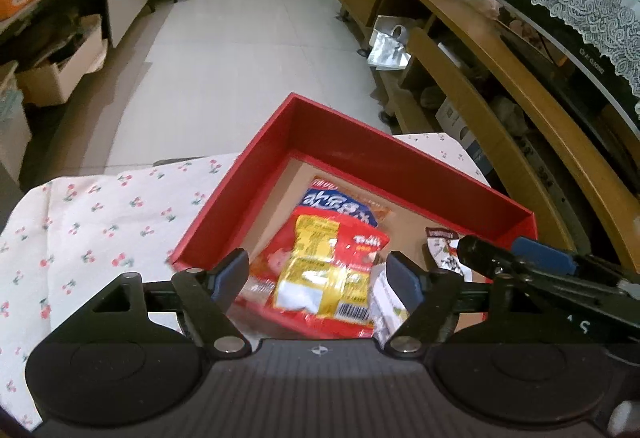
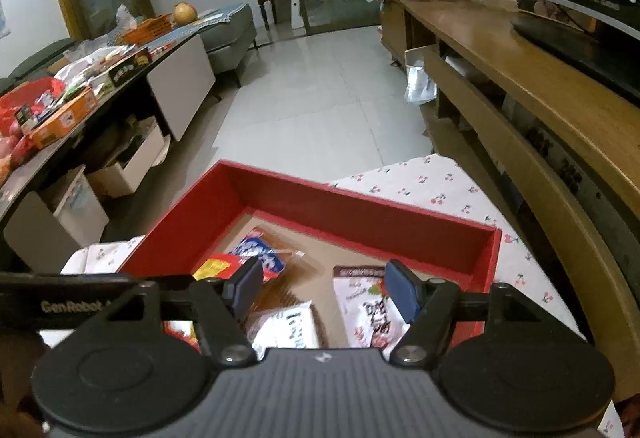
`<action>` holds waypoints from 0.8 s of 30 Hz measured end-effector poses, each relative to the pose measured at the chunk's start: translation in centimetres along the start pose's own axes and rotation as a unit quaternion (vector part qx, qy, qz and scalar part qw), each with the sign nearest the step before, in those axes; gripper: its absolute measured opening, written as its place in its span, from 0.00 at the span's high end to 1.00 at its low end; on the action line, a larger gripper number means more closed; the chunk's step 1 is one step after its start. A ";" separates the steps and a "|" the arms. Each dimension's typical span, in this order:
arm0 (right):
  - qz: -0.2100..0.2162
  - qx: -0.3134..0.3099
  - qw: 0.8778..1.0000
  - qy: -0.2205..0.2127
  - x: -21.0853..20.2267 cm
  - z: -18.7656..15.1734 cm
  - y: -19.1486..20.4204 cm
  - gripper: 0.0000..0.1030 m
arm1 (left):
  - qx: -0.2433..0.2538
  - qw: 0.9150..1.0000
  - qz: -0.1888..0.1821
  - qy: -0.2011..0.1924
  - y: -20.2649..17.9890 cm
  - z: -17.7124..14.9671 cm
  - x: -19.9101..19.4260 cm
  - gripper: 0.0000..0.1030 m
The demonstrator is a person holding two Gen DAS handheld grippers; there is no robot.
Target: Organize snacks
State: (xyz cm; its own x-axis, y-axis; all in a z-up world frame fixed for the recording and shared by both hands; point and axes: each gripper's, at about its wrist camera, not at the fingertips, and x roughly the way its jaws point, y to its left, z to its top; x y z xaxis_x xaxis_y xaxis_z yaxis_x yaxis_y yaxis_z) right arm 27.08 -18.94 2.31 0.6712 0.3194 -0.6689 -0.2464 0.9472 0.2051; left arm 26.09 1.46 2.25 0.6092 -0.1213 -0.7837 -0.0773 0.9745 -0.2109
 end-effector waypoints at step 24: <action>0.079 -0.072 0.991 0.077 -5.1 -8.3 5.9 0.33 | -0.033 0.995 -0.007 0.094 6.3 -11.8 -6.9 0.18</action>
State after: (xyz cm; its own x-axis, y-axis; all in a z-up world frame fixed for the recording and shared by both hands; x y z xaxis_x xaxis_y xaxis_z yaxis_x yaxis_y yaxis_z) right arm 16.39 -15.25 0.97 0.5040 0.4454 -0.7400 -0.4447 0.8683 0.2197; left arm 12.10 6.23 -0.60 0.4521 -0.1744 -0.8748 -0.1248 0.9587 -0.2556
